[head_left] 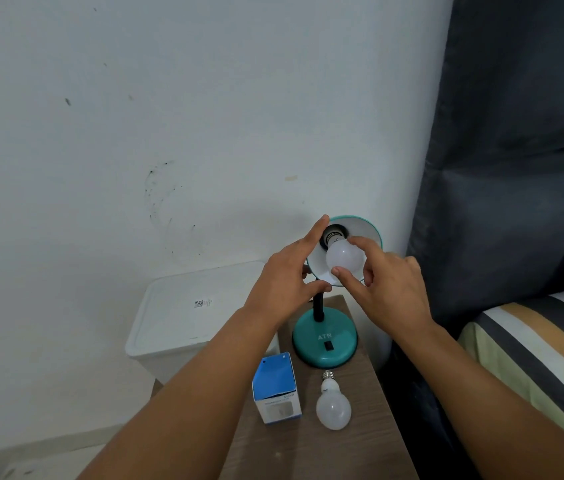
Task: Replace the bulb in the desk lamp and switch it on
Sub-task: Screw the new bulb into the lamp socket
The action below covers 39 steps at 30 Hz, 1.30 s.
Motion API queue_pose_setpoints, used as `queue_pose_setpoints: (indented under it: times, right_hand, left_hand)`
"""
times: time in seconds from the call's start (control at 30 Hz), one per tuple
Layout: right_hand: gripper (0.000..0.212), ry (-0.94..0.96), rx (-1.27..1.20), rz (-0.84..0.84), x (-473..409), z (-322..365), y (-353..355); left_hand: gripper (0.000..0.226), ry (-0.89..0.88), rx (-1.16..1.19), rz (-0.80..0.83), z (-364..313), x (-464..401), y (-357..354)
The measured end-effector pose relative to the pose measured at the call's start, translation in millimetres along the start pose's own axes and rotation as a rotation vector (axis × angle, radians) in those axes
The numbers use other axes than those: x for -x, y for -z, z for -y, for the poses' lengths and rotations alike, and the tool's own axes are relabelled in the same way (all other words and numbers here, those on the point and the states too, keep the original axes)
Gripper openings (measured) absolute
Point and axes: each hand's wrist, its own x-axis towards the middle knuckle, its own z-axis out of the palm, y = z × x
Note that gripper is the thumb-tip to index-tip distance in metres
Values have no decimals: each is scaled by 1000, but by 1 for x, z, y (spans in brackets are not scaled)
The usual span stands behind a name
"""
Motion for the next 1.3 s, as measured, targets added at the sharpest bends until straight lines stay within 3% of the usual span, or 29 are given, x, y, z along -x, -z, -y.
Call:
queue_pose_setpoints:
  times: [0.17, 0.37, 0.5, 0.8, 1.1, 1.3]
  right_hand:
    - [61, -133, -14, 8, -1, 4, 0]
    - [53, -59, -120, -4, 3, 2, -3]
    - [63, -48, -176, 40, 7, -3, -5]
    - [68, -172, -100, 33, 4, -4, -2]
    - [61, -42, -64, 73, 4, -4, 1]
    - [70, -181, -43, 80, 1, -1, 2]
  left_hand:
    - [107, 4, -7, 0, -1, 0, 0]
    - [106, 5, -7, -2, -1, 0, 0]
    - [106, -2, -5, -8, 1, 0, -1]
    - [107, 18, 3, 1, 0, 0, 0]
    - [106, 9, 11, -4, -1, 1, -1]
    - [106, 15, 2, -1, -2, 1, 0]
